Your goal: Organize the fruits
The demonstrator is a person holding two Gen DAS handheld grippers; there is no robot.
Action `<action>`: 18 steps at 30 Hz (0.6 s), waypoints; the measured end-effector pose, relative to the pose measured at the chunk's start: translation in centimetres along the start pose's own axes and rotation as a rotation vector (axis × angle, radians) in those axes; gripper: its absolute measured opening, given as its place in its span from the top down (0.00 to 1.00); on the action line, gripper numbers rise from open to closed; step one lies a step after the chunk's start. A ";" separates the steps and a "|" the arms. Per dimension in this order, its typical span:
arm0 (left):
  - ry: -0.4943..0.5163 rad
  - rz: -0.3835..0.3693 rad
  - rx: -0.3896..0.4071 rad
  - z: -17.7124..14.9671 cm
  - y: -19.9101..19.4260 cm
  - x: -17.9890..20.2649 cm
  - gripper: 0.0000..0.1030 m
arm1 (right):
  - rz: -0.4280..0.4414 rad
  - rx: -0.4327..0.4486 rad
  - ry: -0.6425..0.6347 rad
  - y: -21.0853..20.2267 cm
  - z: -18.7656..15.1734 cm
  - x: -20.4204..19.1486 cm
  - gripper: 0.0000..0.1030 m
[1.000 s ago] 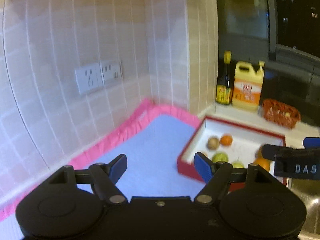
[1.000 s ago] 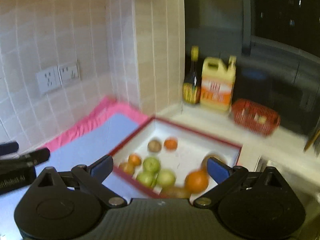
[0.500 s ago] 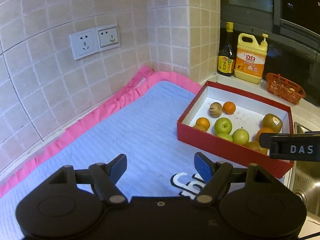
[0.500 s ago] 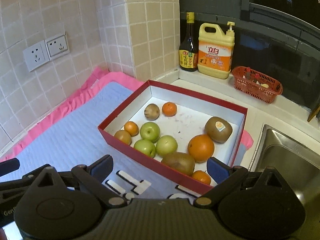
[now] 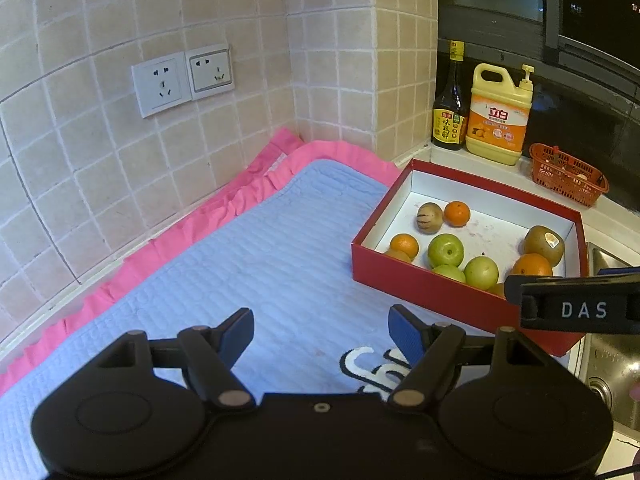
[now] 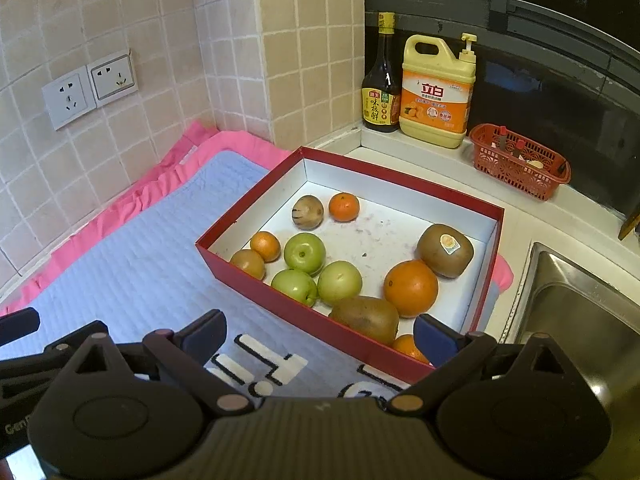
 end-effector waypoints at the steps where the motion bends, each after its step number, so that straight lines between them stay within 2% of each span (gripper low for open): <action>1: 0.000 0.002 -0.002 0.0 0.0 0.1 0.14 | 0.003 -0.003 -0.003 0.1 0.0 -0.1 0.02; 18: -0.013 -0.001 -0.020 0.0 0.9 -0.9 0.14 | 0.022 -0.019 -0.007 0.9 0.1 -1.5 0.02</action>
Point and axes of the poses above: each gripper's, at about its wrist camera, not at the fingertips, and y roughly the way its jaws point, x to its right, z to its top, the point moved 8 cm from there along y, roughly the way its jaws point, and after that the axes turned 1 degree about -z, right-handed, at the moved point
